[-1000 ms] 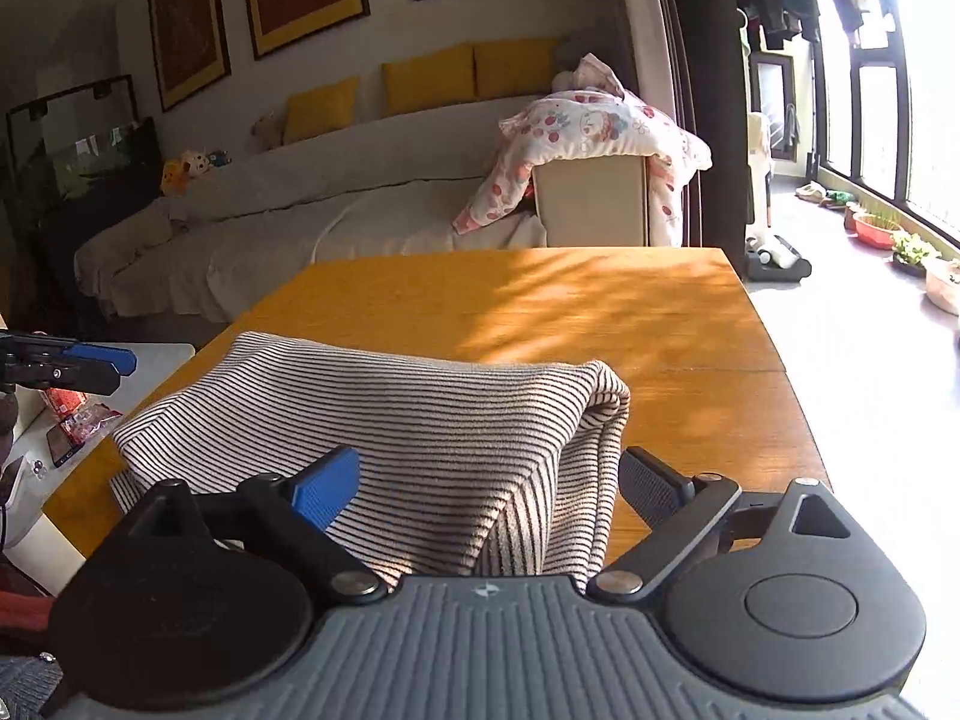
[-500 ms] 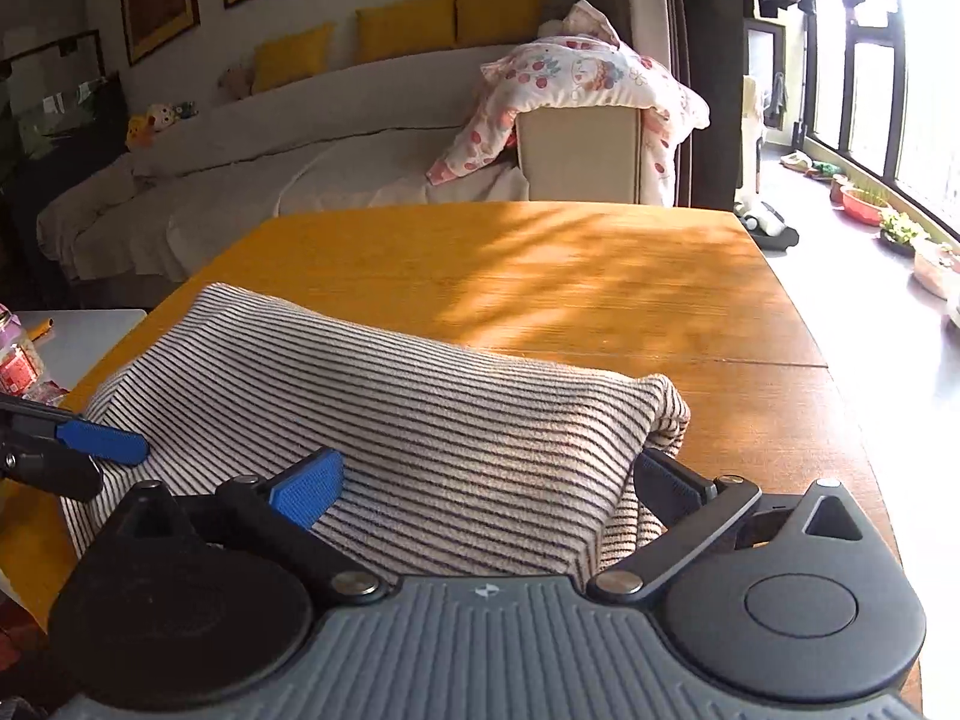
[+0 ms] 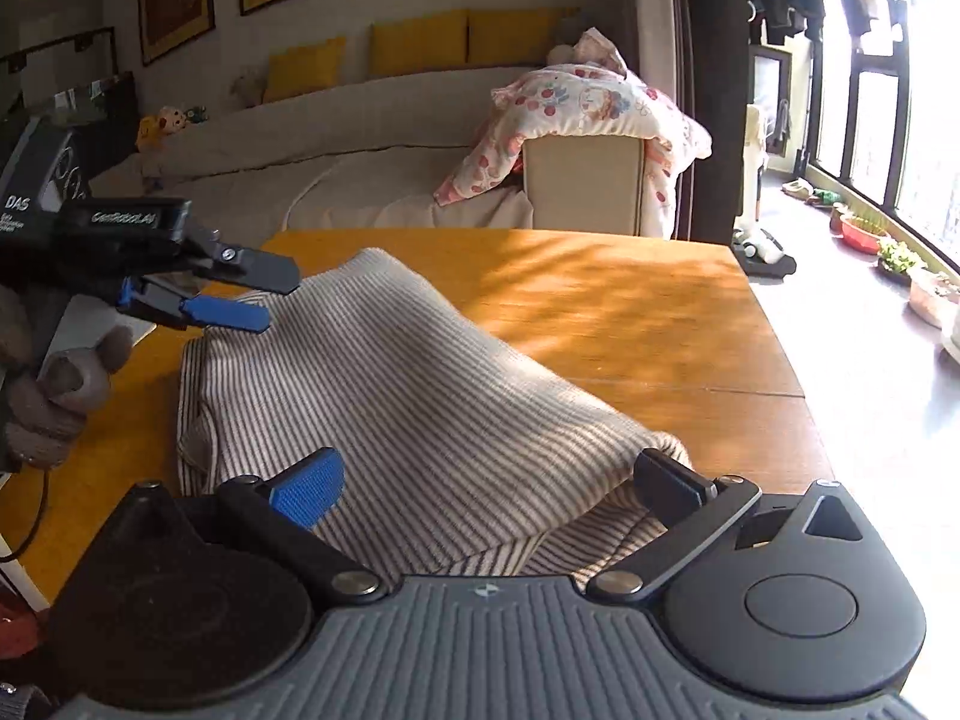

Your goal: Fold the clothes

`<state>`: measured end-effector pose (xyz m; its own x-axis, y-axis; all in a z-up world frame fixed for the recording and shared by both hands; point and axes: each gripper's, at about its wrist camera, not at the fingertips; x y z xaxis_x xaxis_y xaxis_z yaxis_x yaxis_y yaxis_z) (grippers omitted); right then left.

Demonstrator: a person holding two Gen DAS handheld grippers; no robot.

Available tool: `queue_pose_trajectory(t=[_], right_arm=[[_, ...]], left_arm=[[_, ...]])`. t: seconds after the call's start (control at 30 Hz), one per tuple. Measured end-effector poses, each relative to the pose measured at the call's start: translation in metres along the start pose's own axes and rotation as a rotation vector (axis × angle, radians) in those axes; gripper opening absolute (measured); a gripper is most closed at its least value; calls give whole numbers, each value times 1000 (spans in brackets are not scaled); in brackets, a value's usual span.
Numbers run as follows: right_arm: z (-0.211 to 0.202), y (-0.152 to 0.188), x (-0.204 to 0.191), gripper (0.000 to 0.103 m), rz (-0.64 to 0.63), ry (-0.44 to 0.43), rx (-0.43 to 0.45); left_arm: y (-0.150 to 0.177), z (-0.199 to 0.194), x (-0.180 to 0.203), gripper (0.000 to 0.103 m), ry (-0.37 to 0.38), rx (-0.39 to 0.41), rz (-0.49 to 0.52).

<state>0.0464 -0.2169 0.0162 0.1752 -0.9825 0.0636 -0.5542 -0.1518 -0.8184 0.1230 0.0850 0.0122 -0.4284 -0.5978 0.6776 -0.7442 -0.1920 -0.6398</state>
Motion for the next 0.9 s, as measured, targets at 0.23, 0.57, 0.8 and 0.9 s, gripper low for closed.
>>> queue_pose_trajectory(t=[0.23,0.57,0.8,0.9], right_arm=[[42,2,24,103,-41,195,-6],[9,42,-7,103,39,125,32],[-29,34,-26,103,-51,-68,109],[-28,21,-13,103,0,-6,137]], left_arm=[[39,28,11,89,75,-135,-32],[11,43,-6,80,-79,-94,64],[5,27,-6,82,-173,-51,71],[13,9,6,86,-98,-28,76]])
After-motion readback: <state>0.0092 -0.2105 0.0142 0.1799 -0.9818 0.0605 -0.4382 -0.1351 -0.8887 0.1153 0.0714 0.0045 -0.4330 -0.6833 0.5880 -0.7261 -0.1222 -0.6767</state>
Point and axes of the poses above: each gripper's, at about its wrist camera, not at the fingertips, and z roughly the way its jaws point, x to its right, y to its underside, and after that the axes turned 12 degrees about y, right-handed
